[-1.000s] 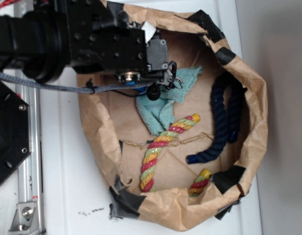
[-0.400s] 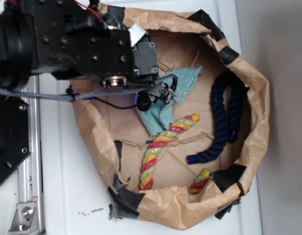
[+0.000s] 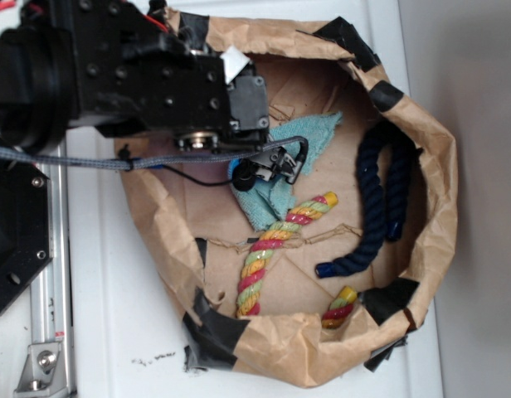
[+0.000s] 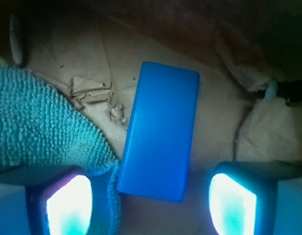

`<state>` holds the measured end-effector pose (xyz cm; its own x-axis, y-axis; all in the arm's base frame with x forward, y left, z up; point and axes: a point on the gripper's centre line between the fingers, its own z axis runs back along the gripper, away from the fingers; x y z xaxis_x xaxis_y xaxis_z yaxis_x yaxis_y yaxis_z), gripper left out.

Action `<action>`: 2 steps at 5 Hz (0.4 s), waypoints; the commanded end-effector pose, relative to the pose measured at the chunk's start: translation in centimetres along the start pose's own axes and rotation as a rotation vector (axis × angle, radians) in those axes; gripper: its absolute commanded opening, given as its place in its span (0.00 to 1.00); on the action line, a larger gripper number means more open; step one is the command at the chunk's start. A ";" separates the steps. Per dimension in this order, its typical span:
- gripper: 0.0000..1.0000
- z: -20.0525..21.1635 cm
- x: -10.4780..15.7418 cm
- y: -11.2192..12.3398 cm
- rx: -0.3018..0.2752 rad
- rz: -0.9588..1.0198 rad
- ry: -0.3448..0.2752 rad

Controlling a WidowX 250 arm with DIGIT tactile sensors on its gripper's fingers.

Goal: Grab the blue block.

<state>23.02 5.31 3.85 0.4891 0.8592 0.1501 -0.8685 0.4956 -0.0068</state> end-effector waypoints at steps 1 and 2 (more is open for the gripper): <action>1.00 -1.3 1.1 2.1 -0.037 0.060 0.014; 1.00 -2.7 1.8 2.0 -0.036 0.109 0.044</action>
<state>23.50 6.31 1.37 0.4286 0.8978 0.1011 -0.8994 0.4346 -0.0465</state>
